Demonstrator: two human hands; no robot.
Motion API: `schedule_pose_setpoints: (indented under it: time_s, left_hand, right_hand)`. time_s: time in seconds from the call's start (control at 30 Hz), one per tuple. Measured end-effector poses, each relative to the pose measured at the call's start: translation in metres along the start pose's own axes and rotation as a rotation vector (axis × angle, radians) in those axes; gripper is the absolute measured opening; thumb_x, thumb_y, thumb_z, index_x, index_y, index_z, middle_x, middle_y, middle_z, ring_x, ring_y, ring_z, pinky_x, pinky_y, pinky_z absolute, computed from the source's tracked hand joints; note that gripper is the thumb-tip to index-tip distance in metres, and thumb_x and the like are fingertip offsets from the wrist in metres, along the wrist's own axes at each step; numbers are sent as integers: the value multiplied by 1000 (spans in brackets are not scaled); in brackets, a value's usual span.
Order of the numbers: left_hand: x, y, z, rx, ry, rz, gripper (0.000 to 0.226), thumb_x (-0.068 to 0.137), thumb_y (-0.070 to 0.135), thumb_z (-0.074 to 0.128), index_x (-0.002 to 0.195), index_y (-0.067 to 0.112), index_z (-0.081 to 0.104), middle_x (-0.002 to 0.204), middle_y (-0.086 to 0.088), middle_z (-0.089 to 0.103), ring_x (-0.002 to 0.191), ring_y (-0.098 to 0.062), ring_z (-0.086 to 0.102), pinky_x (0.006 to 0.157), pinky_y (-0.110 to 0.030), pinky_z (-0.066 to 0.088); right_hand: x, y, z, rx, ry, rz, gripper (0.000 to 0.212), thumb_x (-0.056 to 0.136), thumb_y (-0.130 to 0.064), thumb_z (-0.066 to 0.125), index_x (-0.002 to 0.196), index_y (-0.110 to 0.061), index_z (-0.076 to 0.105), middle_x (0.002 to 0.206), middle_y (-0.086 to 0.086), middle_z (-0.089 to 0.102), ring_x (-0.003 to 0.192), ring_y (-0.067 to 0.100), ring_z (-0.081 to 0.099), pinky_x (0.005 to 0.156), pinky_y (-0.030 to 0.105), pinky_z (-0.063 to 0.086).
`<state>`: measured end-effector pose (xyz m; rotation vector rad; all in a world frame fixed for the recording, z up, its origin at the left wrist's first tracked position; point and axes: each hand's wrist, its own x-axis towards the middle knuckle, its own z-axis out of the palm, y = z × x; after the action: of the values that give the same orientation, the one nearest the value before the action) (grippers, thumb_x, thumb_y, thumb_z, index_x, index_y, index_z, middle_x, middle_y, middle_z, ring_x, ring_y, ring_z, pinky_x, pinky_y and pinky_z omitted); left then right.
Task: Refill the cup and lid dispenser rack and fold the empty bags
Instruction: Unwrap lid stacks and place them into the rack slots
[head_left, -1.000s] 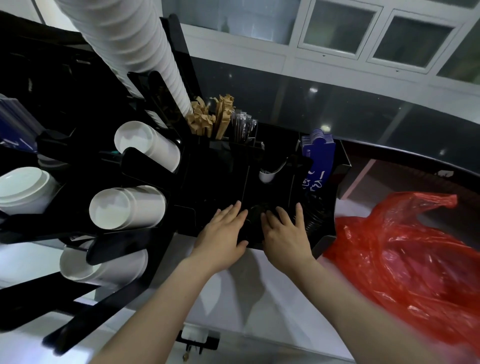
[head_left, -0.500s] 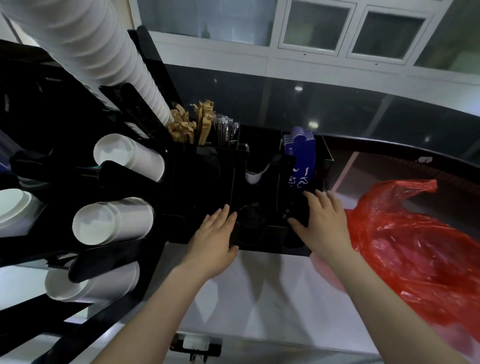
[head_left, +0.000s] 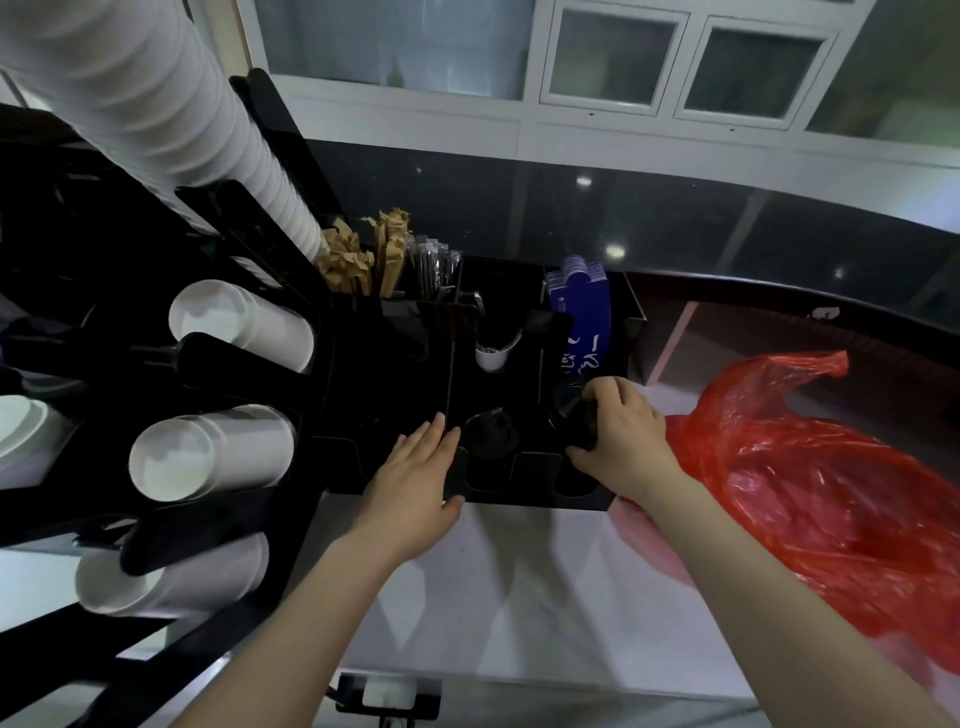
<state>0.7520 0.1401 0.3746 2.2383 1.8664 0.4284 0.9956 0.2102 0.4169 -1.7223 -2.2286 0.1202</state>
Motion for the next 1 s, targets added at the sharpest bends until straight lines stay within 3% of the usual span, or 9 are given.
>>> schedule_pose_setpoints:
  time_s: [0.2, 0.3, 0.4, 0.7, 0.87, 1.0]
  left_hand:
    - [0, 0, 0, -8, -2, 2, 77, 94, 37, 52, 153, 19, 7, 162, -1, -5, 148, -14, -5, 113, -25, -9]
    - [-1, -1, 0, -13, -9, -2, 77, 94, 38, 51, 154, 20, 5, 161, 0, -7, 147, -13, -7, 114, -25, -9]
    - [-1, -1, 1, -16, -7, -7, 78, 94, 38, 52, 154, 20, 6, 161, 0, -7, 147, -12, -7, 114, -26, -9]
    - [-1, 0, -8, -71, -36, -22, 77, 95, 38, 51, 154, 22, 4, 161, 4, -8, 146, -9, -9, 113, -23, -7]
    - [-24, -5, -23, -176, 113, -134, 86, 93, 35, 53, 153, 22, -7, 161, 8, -7, 144, -3, -11, 116, -25, 4]
    - [-40, -13, -36, -242, 276, -293, 92, 92, 29, 56, 151, 17, -13, 162, -2, -4, 148, -16, -1, 116, -30, 13]
  right_hand:
    - [-4, 0, -6, 148, 119, 0, 75, 60, -26, 82, 126, -22, 46, 131, 10, 43, 117, 34, 43, 97, 45, 41]
    - [-9, -2, -7, 271, 230, 3, 73, 61, -20, 83, 125, -18, 49, 129, 11, 43, 119, 32, 41, 97, 31, 35]
    - [-13, -5, -8, 335, 282, 14, 72, 62, -20, 81, 127, -17, 49, 130, 9, 42, 122, 27, 39, 99, 27, 33]
    - [-16, -21, -12, 451, 267, -13, 71, 65, -22, 82, 128, -18, 49, 128, 1, 40, 112, -1, 31, 92, -4, 23]
    - [-5, -65, -9, 496, 246, -122, 71, 62, -23, 81, 126, -16, 51, 126, 4, 42, 111, 0, 32, 96, -2, 19]
    - [8, -113, 6, 515, 128, -230, 74, 65, -30, 80, 130, -20, 46, 131, 0, 36, 120, 13, 37, 98, 13, 28]
